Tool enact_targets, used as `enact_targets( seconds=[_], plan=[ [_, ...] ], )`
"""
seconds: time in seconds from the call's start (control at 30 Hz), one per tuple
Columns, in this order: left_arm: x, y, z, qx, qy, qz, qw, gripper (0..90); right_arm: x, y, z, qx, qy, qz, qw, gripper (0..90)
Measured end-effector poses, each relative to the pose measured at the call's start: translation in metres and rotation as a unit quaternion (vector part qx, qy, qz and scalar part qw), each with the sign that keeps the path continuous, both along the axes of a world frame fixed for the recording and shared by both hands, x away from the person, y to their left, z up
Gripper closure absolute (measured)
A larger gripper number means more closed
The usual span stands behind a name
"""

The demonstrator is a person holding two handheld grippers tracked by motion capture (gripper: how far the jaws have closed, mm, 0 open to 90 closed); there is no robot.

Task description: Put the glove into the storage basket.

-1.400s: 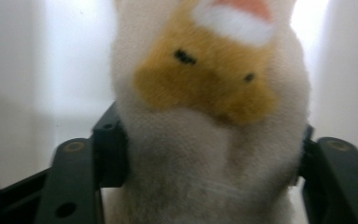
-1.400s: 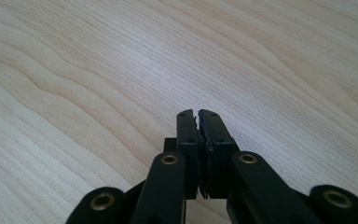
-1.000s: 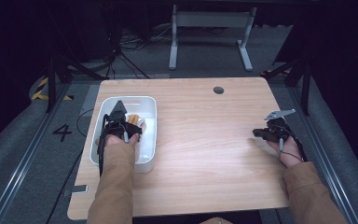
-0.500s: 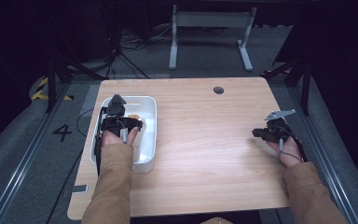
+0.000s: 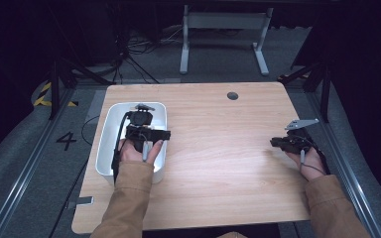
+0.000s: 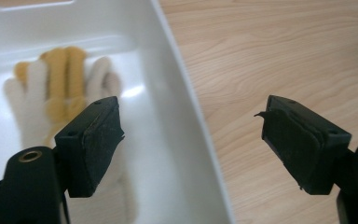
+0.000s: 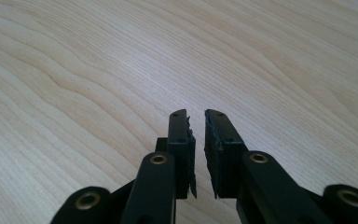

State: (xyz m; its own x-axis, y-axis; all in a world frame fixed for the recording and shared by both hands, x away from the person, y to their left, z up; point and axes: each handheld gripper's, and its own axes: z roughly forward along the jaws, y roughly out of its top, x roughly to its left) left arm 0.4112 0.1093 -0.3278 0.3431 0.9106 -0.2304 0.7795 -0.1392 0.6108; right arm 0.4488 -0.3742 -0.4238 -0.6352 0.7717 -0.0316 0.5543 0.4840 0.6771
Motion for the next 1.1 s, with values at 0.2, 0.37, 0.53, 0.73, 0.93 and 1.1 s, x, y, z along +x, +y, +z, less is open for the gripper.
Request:
enact_targets(
  seconds=[0.2, 0.37, 0.53, 0.73, 0.93, 1.1],
  plan=[
    [-0.015, -0.030, -0.008, -0.013, -0.010, -0.075, 0.9970, 22.3, -0.006, -0.004, 0.000, 0.004, -0.001, -0.003, 1.0000, 80.0],
    [-0.027, -0.049, -0.023, -0.020, -0.026, -0.133, 0.9905, 22.5, -0.010, -0.007, -0.002, 0.007, 0.000, -0.003, 1.0000, 79.1],
    [-0.035, -0.066, -0.042, -0.020, -0.018, -0.186, 0.9821, 22.9, -0.014, -0.009, -0.004, 0.008, -0.001, -0.002, 1.0000, 78.9],
    [-0.046, -0.083, -0.060, -0.003, -0.027, -0.237, 0.9712, 23.4, -0.014, -0.008, -0.009, 0.005, 0.006, 0.000, 1.0000, 78.4],
    [-0.055, -0.100, -0.076, -0.007, -0.026, -0.299, 0.9539, 23.7, -0.013, -0.005, -0.012, 0.001, 0.006, 0.006, 1.0000, 77.8],
    [-0.067, -0.122, -0.091, 0.047, -0.044, -0.347, 0.9358, 23.7, -0.010, -0.004, -0.014, 0.004, 0.006, 0.010, 0.9999, 75.5]
  ],
)
